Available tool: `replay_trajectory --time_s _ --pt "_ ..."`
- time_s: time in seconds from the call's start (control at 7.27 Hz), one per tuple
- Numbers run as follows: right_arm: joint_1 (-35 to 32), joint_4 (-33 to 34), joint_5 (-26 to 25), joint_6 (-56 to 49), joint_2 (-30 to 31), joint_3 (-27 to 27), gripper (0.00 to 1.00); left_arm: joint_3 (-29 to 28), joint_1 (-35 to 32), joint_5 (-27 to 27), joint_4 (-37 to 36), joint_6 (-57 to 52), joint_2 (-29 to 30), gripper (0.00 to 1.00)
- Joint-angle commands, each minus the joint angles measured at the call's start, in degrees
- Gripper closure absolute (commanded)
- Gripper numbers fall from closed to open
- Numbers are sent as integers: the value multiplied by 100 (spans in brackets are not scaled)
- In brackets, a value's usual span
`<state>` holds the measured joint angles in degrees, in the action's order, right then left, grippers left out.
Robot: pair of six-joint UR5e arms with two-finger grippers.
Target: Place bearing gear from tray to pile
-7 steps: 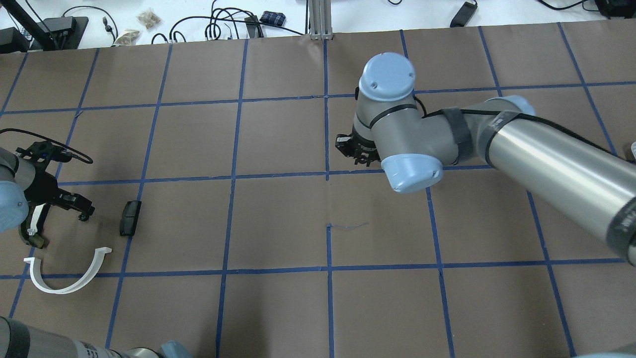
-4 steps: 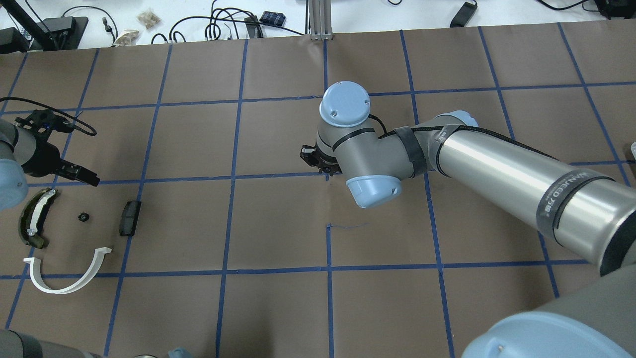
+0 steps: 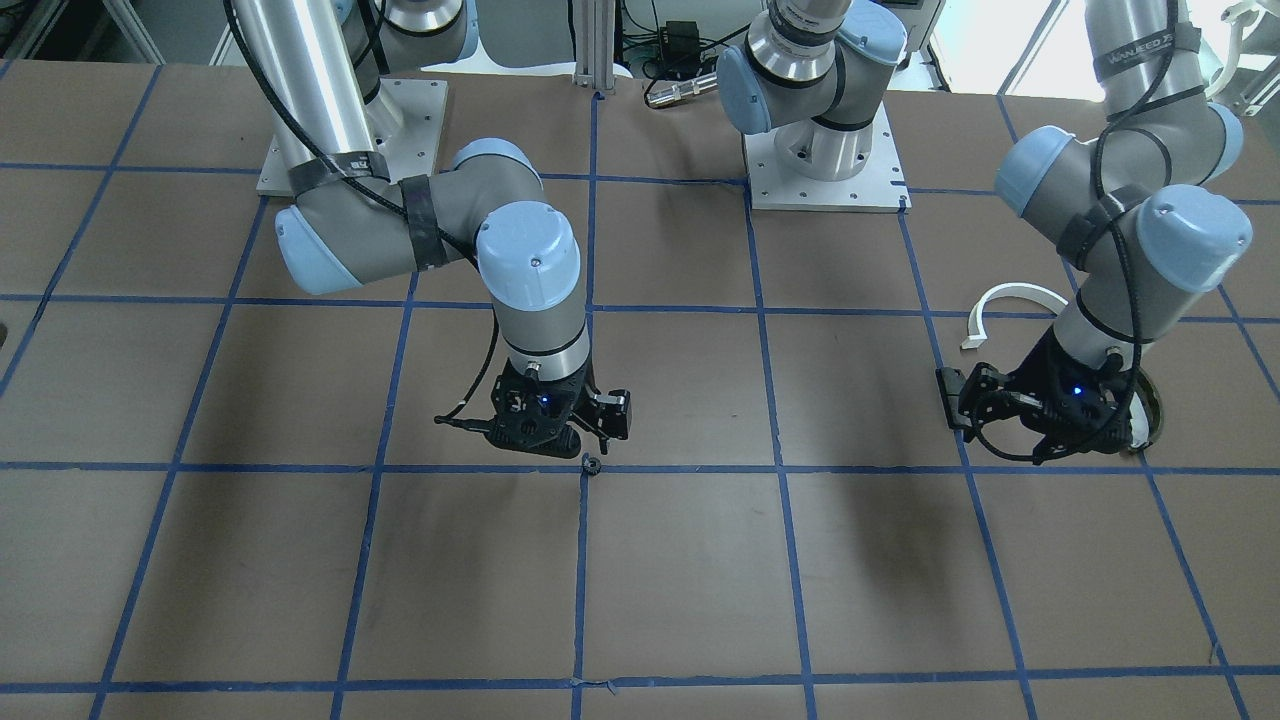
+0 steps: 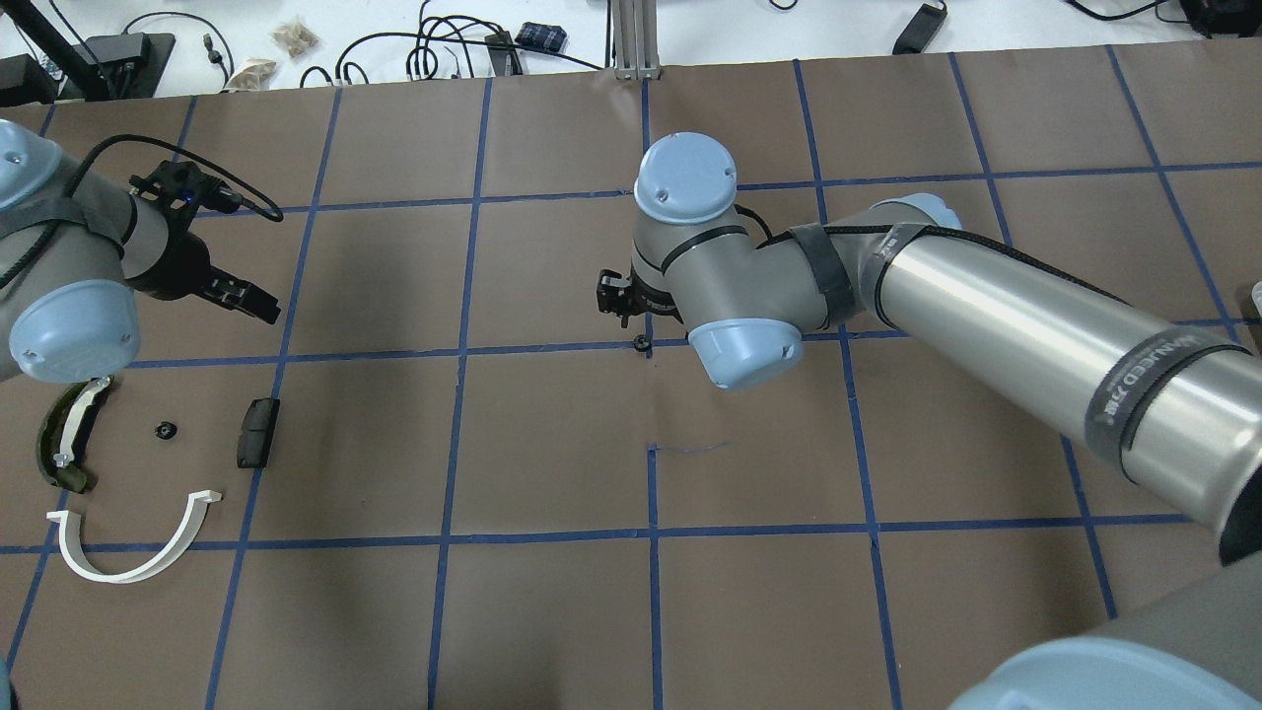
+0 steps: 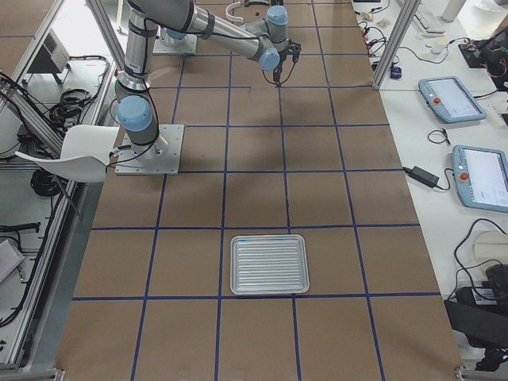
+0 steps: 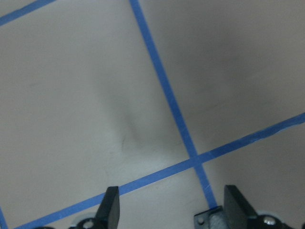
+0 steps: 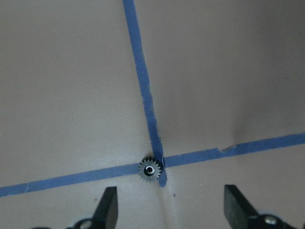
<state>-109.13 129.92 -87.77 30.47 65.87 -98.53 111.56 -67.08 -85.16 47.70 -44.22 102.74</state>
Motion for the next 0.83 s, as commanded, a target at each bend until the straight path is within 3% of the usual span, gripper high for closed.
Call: replay_trajectory --time_s 0.0,0.41,0.69 --pt "531 -2074 -300 -453 783 927 0 -11 -811 -71 3 1084 44 19" --pt "1005 -4004 -591 -1366 1541 1861 0 -37 -2357 -63 -216 3535 202 16" --pt "1707 -4124 -505 -1961 1779 1995 0 -107 -3421 16 -689 5319 604 15"
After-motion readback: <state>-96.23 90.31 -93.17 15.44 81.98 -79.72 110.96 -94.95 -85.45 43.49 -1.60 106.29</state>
